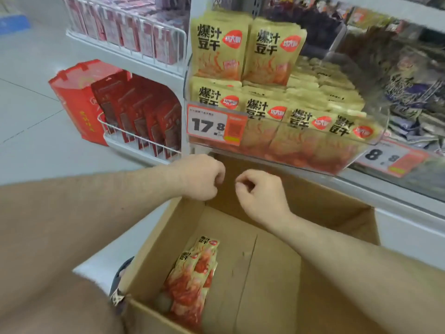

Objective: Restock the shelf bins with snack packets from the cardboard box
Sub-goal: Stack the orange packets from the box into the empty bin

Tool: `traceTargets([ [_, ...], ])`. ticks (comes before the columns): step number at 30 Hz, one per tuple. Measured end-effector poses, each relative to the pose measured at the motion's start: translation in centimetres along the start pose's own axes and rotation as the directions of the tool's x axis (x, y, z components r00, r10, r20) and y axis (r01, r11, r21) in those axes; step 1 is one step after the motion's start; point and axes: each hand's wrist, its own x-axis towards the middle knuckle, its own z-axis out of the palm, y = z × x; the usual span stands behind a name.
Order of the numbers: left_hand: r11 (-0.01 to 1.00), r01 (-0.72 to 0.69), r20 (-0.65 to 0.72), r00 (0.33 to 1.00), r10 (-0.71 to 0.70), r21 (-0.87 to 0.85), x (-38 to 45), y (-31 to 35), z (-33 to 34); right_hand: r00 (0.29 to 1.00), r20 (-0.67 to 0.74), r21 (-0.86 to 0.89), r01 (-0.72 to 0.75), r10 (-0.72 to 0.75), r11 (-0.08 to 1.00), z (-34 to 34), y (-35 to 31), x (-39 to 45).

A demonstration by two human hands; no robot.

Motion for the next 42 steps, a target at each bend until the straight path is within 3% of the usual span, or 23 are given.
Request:
traceTargets([
  [1, 1.0, 0.019, 0.06, 0.998, -0.018, -0.016, 0.0, -0.4, 0.9, 0.959, 0.187, -0.038, -0.211, 0.214, 0.977, 2.4, 1.4, -0.9],
  [2, 0.998, 0.032, 0.098, 0.995, -0.026, -0.057, -0.1, -0.5, 1.4, 0.847, 0.354, -0.109, -0.383, 0.396, 0.917, 5.1, 2.9, -1.9],
  [3, 0.995, 0.045, 0.127, 0.991, -0.033, -0.088, 0.0, -0.7, 2.0, 0.708, 0.489, -0.187, -0.486, 0.509, 0.854, 7.6, 4.1, -3.1],
  [5, 0.994, 0.051, 0.151, 0.988, -0.037, -0.094, 0.3, -0.8, 2.7, 0.464, 0.649, -0.297, -0.575, 0.603, 0.762, 12.6, 5.9, -5.5],
  [7, 0.996, 0.048, 0.139, 0.99, -0.038, -0.076, 0.9, -1.2, 3.6, 0.33, 0.678, -0.333, -0.659, 0.657, 0.675, 16.2, 6.1, -7.2],
  [11, 0.997, 0.047, 0.148, 0.988, -0.038, -0.064, 1.2, -1.6, 4.7, 0.165, 0.644, -0.265, -0.868, 0.747, 0.421, 21.5, 5.8, -9.3],
  [14, 0.996, 0.062, 0.172, 0.984, -0.05, -0.064, 1.1, -1.2, 4.8, 0.169, 0.624, -0.236, -0.89, 0.763, 0.39, 24.1, 6.7, -10.1],
  [17, 0.986, 0.12, 0.164, 0.981, -0.101, -0.112, 1.2, -0.8, 4.3, 0.175, 0.699, -0.156, -0.909, 0.693, 0.386, 21.3, 7.1, -8.6],
  [19, 0.972, 0.175, 0.172, 0.974, -0.148, -0.158, 1.2, -0.6, 4.1, 0.208, 0.74, 0.049, -0.965, 0.639, 0.257, 17.9, 8.0, -7.6],
  [21, 0.943, 0.254, 0.188, 0.958, -0.216, -0.214, 1.4, -0.3, 3.7, 0.221, 0.823, 0.249, -0.968, 0.523, 0.017, 13.9, 8.8, -6.4],
  [23, 0.872, 0.372, 0.245, 0.921, -0.304, -0.319, 1.4, 0.3, 3.1, 0.308, 0.878, 0.406, -0.885, 0.366, -0.229, 10.6, 8.8, -5.2],
  [24, 0.804, 0.45, 0.304, 0.886, -0.349, -0.388, 1.4, 0.7, 3.0, 0.367, 0.881, 0.451, -0.842, 0.297, -0.298, 9.3, 8.3, -4.5],
  [27, 0.606, 0.58, 0.417, 0.814, -0.404, -0.544, 1.1, 1.3, 3.4, 0.475, 0.863, 0.504, -0.798, 0.17, -0.331, 7.5, 6.0, -2.9],
  [30, 0.577, 0.552, 0.334, 0.83, -0.446, -0.602, 1.3, 0.6, 3.8, 0.51, 0.845, 0.531, -0.773, 0.159, -0.346, 8.1, 6.1, -1.9],
  [32, 0.652, 0.508, 0.253, 0.857, -0.449, -0.563, 1.3, 0.0, 3.5, 0.413, 0.863, 0.491, -0.821, 0.291, -0.291, 9.5, 7.7, -1.8],
  [35, 0.735, 0.469, 0.214, 0.882, -0.42, -0.489, 1.1, -0.7, 3.4, 0.138, 0.719, 0.209, -0.978, 0.681, -0.023, 14.2, 10.8, -3.9],
  [36, 0.757, 0.459, 0.212, 0.888, -0.408, -0.464, 1.2, -0.8, 3.6, 0.087, 0.68, 0.135, -0.991, 0.728, -0.008, 16.0, 11.4, -4.7],
  [39, 0.81, 0.432, 0.209, 0.901, -0.379, -0.396, 1.7, -1.2, 3.9, -0.067, 0.713, 0.046, -0.989, 0.698, -0.142, 20.9, 11.8, -6.3],
  [40, 0.806, 0.437, 0.216, 0.899, -0.381, -0.399, 1.8, -1.3, 3.9, -0.084, 0.715, 0.029, -0.988, 0.694, -0.15, 21.9, 11.9, -6.5],
  [42, 0.787, 0.451, 0.227, 0.893, -0.39, -0.422, 1.9, -1.4, 4.0, -0.032, 0.691, 0.029, -0.997, 0.722, -0.073, 23.4, 12.1, -6.4],
])
